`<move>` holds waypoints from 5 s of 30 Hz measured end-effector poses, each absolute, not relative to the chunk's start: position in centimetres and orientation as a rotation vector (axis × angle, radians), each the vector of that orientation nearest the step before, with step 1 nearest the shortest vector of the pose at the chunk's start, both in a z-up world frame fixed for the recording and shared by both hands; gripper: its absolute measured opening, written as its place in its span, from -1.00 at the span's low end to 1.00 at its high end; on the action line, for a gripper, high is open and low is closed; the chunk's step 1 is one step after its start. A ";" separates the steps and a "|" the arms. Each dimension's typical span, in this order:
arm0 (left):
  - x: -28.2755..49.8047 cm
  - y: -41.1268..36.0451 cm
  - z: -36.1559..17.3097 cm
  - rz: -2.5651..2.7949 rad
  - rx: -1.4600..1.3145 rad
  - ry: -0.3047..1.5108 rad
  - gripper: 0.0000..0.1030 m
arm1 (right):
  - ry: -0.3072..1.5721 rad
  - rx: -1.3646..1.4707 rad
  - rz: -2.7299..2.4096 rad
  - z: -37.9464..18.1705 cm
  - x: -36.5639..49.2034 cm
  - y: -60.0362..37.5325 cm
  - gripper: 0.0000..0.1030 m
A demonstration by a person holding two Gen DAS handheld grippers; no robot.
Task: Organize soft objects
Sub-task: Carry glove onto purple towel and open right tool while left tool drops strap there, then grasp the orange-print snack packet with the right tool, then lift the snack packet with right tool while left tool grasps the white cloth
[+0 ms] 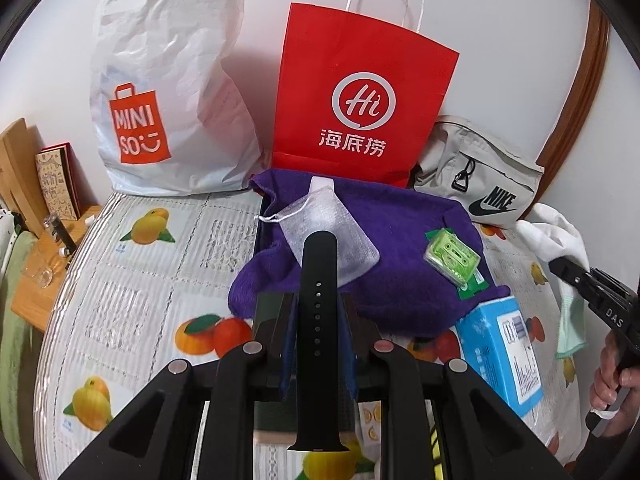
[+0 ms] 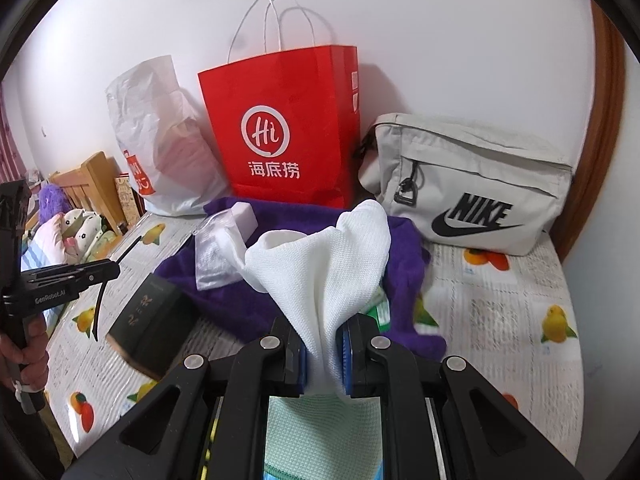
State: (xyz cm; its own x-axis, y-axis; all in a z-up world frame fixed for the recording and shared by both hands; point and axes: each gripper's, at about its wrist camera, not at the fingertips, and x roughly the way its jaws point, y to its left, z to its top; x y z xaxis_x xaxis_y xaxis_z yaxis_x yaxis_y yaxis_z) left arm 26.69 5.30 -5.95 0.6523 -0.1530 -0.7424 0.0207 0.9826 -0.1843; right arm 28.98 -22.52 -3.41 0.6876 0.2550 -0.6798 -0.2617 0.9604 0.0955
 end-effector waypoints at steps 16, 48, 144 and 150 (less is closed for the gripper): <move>34.3 4.1 -7.6 -0.129 -0.215 0.881 -0.62 | 0.834 0.007 0.290 -7.2 37.6 -22.1 -0.73; 41.7 0.6 -12.1 -0.169 -0.238 1.018 -0.43 | 0.971 -0.004 0.357 -11.3 44.0 -20.7 0.46; 16.2 1.2 -17.1 -0.302 -0.094 1.065 0.12 | 0.888 0.009 0.200 -13.7 10.5 -22.0 -0.70; 16.4 -0.9 -17.3 -0.286 0.024 1.037 0.12 | 0.930 0.027 0.153 -16.6 10.1 -23.8 -0.68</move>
